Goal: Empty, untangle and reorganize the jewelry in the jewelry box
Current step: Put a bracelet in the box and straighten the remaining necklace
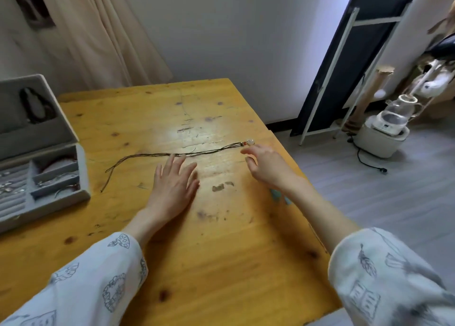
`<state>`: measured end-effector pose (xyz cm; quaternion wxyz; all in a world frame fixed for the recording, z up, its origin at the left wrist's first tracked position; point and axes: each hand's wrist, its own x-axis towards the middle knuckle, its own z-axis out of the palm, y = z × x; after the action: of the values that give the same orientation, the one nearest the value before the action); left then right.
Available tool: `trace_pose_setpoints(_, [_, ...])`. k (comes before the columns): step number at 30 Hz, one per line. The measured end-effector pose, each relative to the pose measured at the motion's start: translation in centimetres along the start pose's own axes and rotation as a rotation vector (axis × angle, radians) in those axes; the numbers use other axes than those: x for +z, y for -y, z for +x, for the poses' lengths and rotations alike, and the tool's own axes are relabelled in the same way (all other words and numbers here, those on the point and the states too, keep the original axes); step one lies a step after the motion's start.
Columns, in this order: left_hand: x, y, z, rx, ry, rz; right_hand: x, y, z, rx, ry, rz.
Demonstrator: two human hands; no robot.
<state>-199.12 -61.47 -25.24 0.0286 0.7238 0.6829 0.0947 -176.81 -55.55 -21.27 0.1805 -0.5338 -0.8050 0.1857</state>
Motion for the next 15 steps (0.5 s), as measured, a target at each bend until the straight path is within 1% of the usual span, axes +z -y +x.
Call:
trace_pose_setpoints(3, [-0.2,1.8,2.1,0.017,-0.033,0.01,0.6,-0.5,4.0,0.015,0.036,-0.15])
trace_pose_setpoints(7, [-0.4,1.5,5.2,0.07,-0.085,0.003,1.6,-1.0,7.2,-0.027,0.142,-0.378])
trace_pose_setpoints(8, [-0.4,1.3,5.8,0.067,-0.107,0.004,1.8,-1.1,7.6,-0.049,0.126,-0.417])
trace_pose_setpoints(12, [-0.5,1.2,6.7,0.062,-0.151,-0.019,2.4,-1.2,8.1,-0.153,-0.026,-0.499])
trace_pose_setpoints(15, [-1.0,1.2,7.3,0.069,-0.167,-0.087,2.2,-1.1,8.0,-0.187,-0.004,-0.505])
